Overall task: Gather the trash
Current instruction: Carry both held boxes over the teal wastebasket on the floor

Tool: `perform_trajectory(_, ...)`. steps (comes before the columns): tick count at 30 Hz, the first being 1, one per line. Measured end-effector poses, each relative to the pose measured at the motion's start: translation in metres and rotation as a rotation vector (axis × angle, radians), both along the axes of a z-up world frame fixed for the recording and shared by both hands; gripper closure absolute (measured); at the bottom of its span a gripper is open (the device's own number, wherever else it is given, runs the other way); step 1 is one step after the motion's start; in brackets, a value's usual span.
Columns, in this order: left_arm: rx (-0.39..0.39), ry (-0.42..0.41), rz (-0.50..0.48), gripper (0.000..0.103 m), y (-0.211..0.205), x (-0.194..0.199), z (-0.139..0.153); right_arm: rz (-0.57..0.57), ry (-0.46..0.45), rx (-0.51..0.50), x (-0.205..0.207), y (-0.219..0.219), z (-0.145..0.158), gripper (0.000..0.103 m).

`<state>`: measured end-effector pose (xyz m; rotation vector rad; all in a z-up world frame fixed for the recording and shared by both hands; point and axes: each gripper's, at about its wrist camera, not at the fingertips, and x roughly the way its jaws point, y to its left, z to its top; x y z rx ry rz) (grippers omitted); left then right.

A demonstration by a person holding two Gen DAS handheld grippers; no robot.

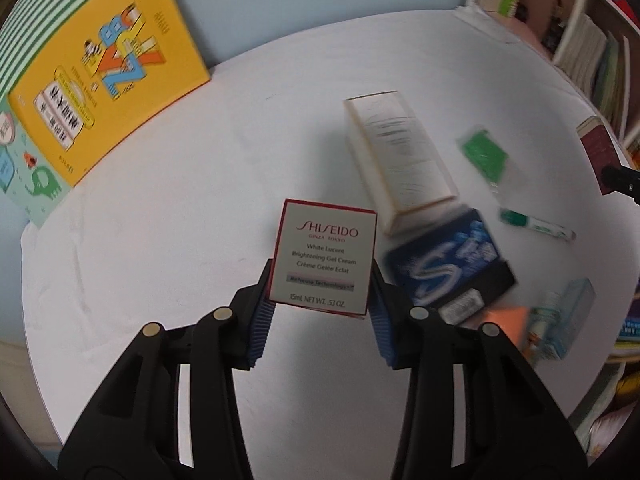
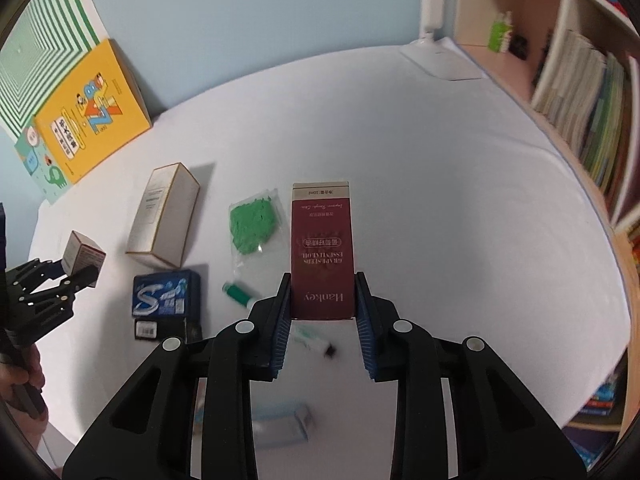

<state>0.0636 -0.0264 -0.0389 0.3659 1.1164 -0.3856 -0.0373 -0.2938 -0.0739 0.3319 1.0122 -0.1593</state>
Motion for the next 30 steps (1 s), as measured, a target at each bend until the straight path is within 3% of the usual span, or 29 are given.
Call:
perform_trajectory(14,-0.015,-0.006,-0.383,0.062,-0.064,-0.087,0.003,-0.309,0.012,0.020,-0.151,0.006,-0.003,0.072)
perform_trajectory(23,-0.015,-0.005,-0.599,0.062,-0.116,-0.184,0.011,-0.444,0.029,0.051,-0.256,0.004,-0.014,0.072)
perform_trajectory(30,-0.011,0.039,-0.724,0.062,-0.161,-0.265,-0.002,-0.505,0.059,0.086,-0.340,-0.003,-0.033,0.072)
